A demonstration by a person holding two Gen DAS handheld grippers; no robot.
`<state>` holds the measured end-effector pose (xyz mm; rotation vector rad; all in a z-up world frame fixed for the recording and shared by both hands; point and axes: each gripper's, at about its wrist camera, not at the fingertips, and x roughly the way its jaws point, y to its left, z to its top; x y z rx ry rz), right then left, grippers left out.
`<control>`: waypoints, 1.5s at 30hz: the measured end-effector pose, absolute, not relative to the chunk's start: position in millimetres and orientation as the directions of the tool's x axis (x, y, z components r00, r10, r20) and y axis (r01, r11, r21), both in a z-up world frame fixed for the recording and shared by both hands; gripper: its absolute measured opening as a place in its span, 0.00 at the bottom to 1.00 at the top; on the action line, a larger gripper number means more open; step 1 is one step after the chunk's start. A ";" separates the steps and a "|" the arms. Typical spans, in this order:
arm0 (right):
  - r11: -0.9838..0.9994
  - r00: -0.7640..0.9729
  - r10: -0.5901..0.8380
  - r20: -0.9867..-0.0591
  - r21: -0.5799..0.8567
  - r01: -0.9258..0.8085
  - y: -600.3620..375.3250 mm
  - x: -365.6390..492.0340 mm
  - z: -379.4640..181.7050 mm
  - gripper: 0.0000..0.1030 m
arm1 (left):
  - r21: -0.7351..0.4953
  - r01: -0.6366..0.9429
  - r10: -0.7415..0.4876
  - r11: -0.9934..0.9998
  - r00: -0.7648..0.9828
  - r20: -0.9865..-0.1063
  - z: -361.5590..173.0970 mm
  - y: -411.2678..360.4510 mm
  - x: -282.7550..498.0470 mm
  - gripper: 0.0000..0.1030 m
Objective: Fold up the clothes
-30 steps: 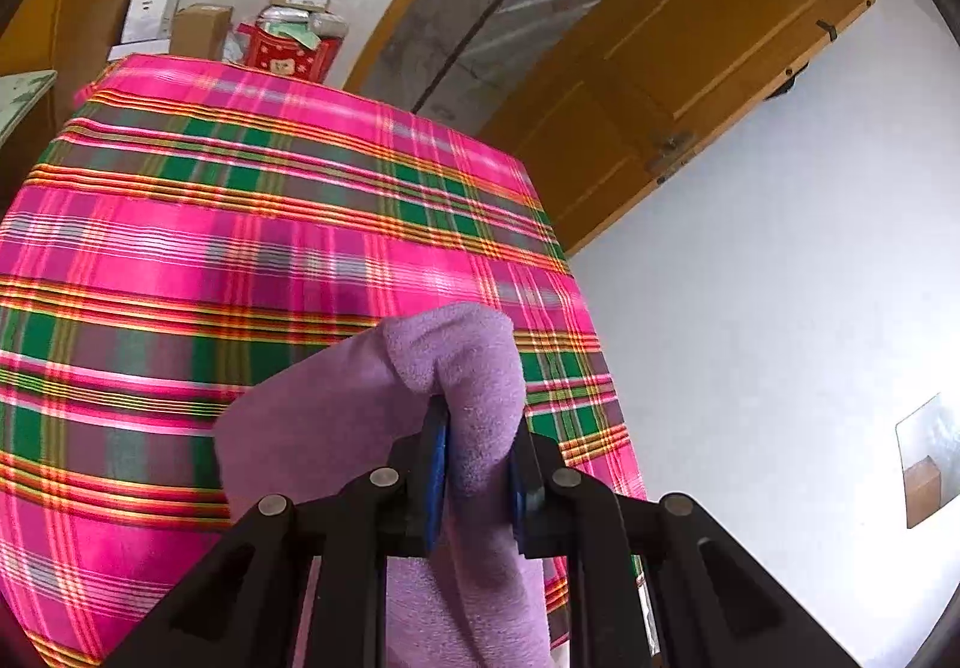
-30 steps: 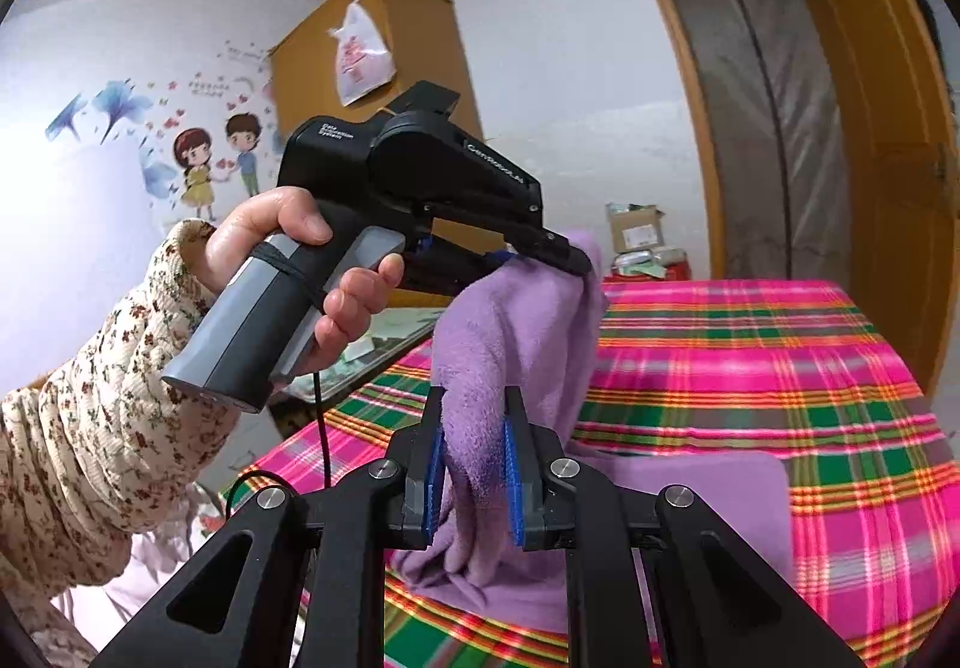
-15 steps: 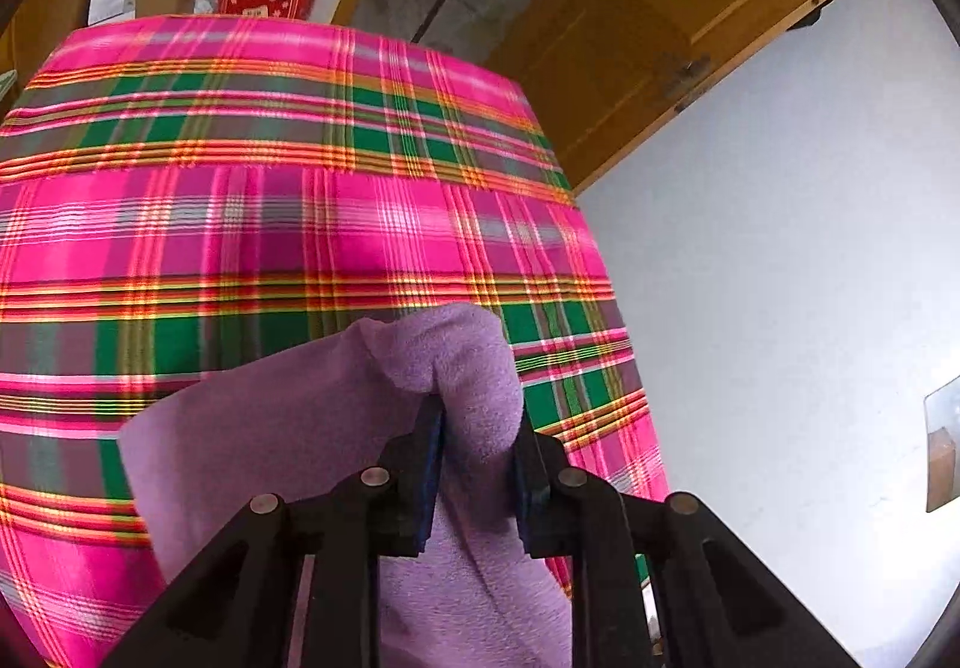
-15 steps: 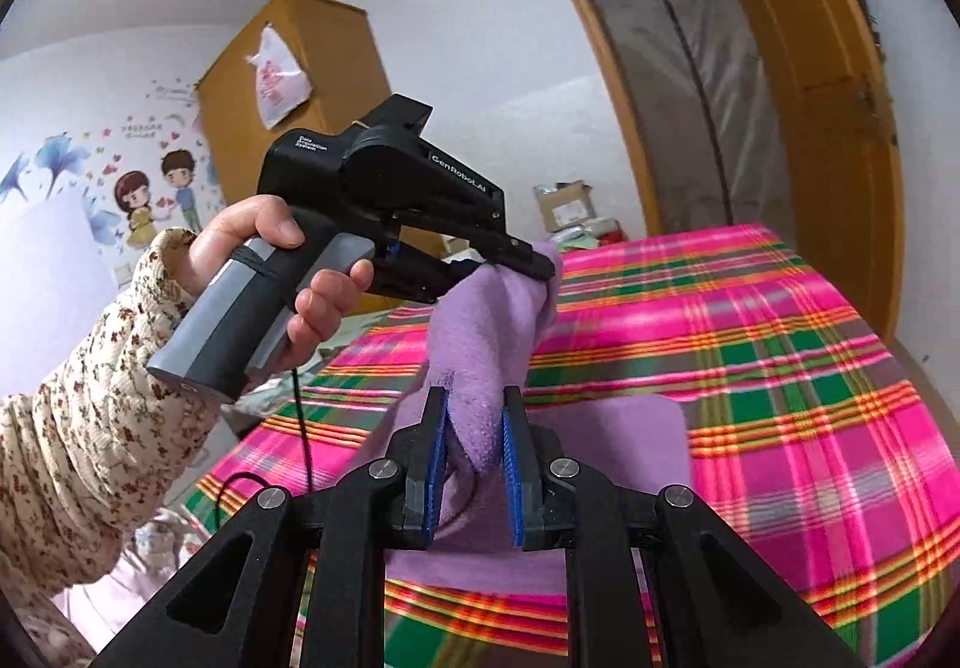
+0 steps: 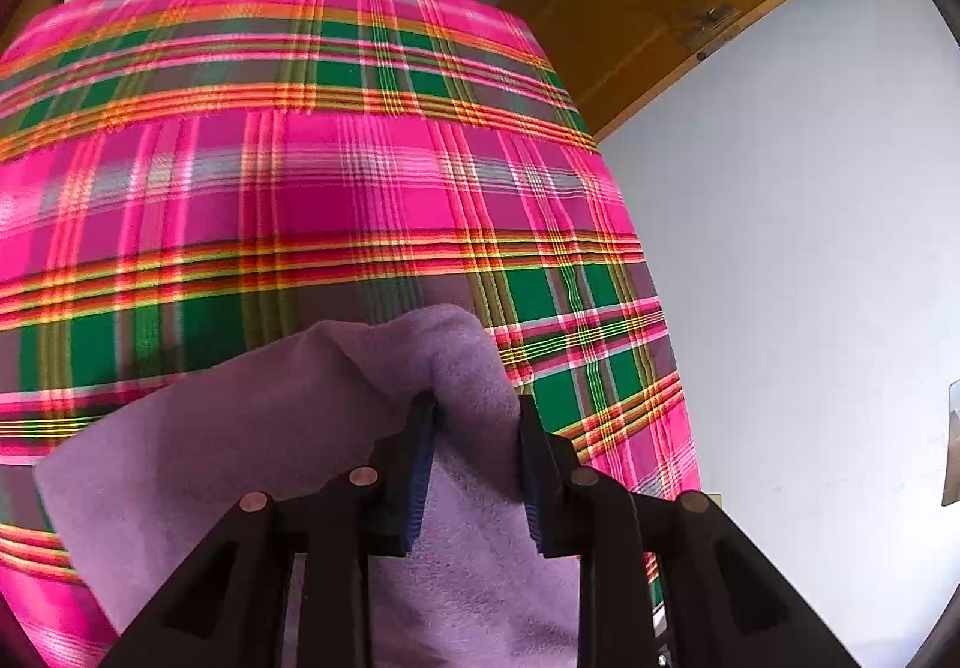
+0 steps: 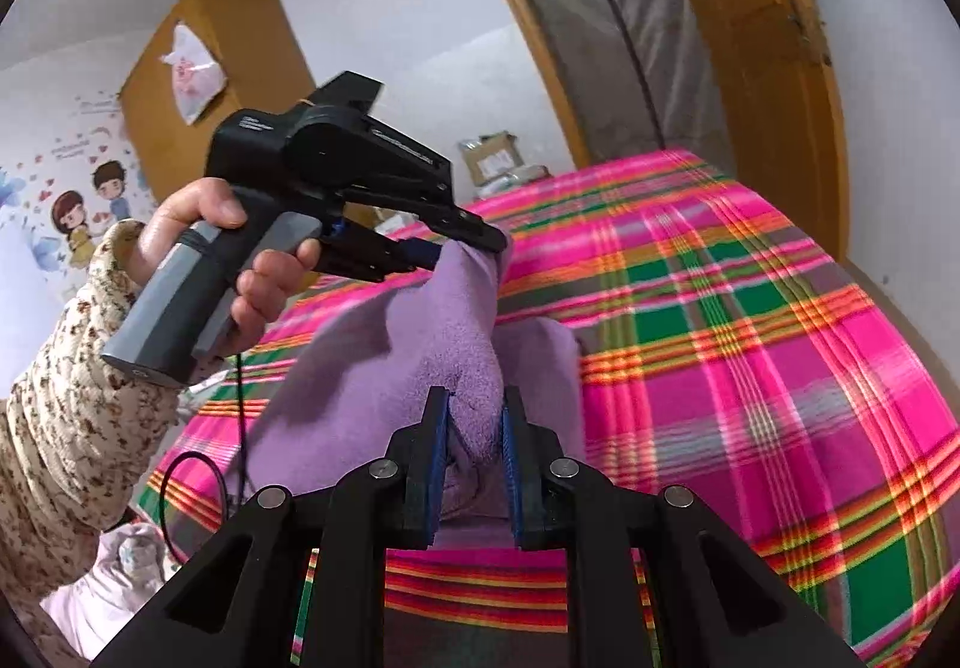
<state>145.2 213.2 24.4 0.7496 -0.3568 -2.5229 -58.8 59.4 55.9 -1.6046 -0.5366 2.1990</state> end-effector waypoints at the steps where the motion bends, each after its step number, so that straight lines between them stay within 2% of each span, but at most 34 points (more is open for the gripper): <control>1: -0.853 -0.732 -0.510 -0.451 0.373 0.364 214.4 143.7 21.3 0.16 | -0.507 -0.072 0.505 -0.859 -0.283 -0.815 53.5 60.5 -60.1 0.26; 13: -0.865 -0.708 -0.489 -0.509 0.387 0.319 225.8 136.2 -4.9 0.16 | -0.571 -0.146 0.586 -0.808 -0.307 -0.750 57.0 47.5 -51.2 0.26; 21: -0.836 -0.688 -0.523 -0.504 0.460 0.299 240.8 135.4 -13.9 0.16 | -0.597 -0.121 0.593 -0.793 -0.376 -0.712 63.2 6.9 -22.6 0.26; 26: -0.840 -0.679 -0.522 -0.517 0.449 0.304 242.0 136.0 -12.1 0.16 | -0.584 -0.113 0.568 -0.804 -0.438 -0.697 69.6 -22.1 3.0 0.28; 35: -0.848 -0.663 -0.518 -0.541 0.429 0.312 244.2 137.1 -8.9 0.19 | -0.616 -0.047 0.557 -0.786 -0.485 -0.674 46.7 -64.5 49.9 0.31; 38: -0.842 -0.673 -0.526 -0.520 0.433 0.323 245.8 139.1 -1.1 0.19 | -0.640 -0.036 0.570 -0.768 -0.494 -0.657 37.8 -72.6 63.9 0.32; 41: -0.821 -0.676 -0.553 -0.486 0.459 0.341 247.7 132.9 7.9 0.30 | -0.654 -0.029 0.581 -0.756 -0.488 -0.651 30.6 -74.4 73.1 0.33; 45: -0.803 -0.650 -0.583 -0.488 0.470 0.366 242.4 107.8 13.4 0.32 | -0.682 -0.027 0.603 -0.731 -0.494 -0.626 23.6 -75.4 81.9 0.34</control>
